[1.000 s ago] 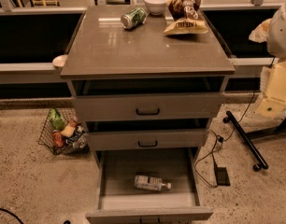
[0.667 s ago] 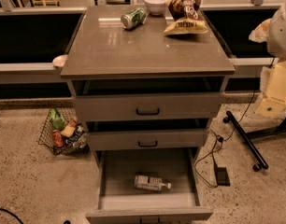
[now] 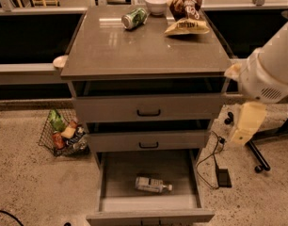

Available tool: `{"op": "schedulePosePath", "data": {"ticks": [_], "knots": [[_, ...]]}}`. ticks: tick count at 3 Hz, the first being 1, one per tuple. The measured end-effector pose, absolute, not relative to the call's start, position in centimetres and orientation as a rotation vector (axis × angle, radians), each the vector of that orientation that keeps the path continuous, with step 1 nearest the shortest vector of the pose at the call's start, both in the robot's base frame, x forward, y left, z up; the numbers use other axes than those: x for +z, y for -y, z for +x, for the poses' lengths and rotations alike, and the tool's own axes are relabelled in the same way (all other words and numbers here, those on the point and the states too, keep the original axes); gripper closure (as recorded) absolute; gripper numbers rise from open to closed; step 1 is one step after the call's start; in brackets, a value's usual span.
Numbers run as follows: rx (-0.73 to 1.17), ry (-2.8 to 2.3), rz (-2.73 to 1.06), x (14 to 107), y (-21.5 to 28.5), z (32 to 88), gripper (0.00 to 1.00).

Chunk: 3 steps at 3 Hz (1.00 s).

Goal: Pick blue plastic bottle from bottom drawer and place on counter

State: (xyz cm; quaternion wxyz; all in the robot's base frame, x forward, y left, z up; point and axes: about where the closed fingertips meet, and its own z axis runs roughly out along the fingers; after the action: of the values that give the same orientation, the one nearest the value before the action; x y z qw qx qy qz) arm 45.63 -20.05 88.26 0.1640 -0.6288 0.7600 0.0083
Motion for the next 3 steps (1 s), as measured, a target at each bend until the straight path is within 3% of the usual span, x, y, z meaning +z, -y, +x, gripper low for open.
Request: {"op": "schedulePosePath", "data": {"ticks": [1,3], "knots": [[0.153,-2.115,-1.817,80.5,17.8,45.8,0.0],[0.158,-2.133,-1.813,77.0,17.5,46.2,0.0]]}}
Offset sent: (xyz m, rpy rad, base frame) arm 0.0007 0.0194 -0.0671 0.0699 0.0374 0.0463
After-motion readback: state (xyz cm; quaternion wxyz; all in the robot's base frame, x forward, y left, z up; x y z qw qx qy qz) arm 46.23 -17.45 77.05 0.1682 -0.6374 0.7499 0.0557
